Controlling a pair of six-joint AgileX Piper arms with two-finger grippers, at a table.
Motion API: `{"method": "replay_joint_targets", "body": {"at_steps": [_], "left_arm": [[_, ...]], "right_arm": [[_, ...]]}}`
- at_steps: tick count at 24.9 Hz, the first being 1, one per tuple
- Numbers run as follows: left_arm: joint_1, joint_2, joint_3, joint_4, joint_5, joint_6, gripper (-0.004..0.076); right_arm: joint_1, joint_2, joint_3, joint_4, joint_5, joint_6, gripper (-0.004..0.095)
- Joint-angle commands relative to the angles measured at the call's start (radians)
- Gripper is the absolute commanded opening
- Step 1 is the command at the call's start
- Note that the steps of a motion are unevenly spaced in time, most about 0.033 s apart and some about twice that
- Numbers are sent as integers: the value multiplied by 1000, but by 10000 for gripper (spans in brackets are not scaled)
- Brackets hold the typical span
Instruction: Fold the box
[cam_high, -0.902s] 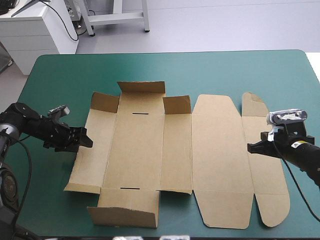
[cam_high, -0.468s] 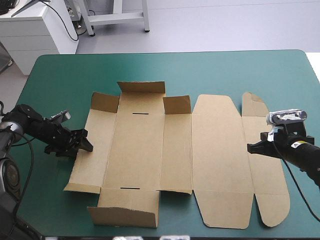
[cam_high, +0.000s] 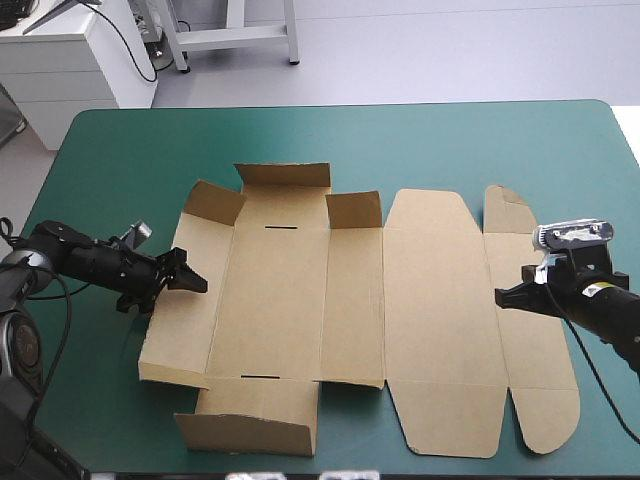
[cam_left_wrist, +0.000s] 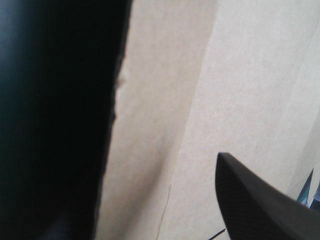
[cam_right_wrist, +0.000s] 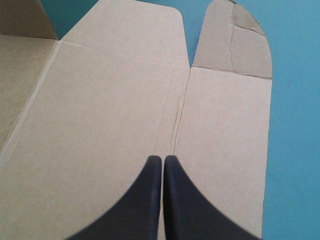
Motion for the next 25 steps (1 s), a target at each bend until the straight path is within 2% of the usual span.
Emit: {"method": "replay_joint_targets", "body": {"at_steps": [1, 3, 5, 6, 12, 16, 20, 22, 25], "left_arm": [[-6, -54, -2, -49, 104, 1, 381], [-7, -82, -2, -57, 104, 1, 246], [-28, -113, -2, -38, 104, 4, 60], [-44, -126, -2, -16, 104, 4, -6], [-266, -144, -12, 210, 104, -50, -8], [-312, -144, -80, 204, 104, -53, -8], [-324, -144, -238, 329, 104, -115, -8], [-368, -144, -355, 484, 102, -143, -8], [-490, -135, -523, 694, 99, -87, -8]], "right_arm": [[-5, -15, -28, 2, -40, -8, 0], [-5, -15, -28, 0, -40, -8, 0], [-5, -15, -28, -2, -42, -8, 0], [-5, -13, -28, -2, -47, -8, 0], [-5, -13, -28, -3, -51, -8, 0], [-5, -13, -28, -3, -47, -8, 0], [-5, -13, -28, -3, -33, -8, 0], [-5, -13, -28, -3, -33, -8, 0], [-5, -13, -28, -3, -33, -8, 0]]}}
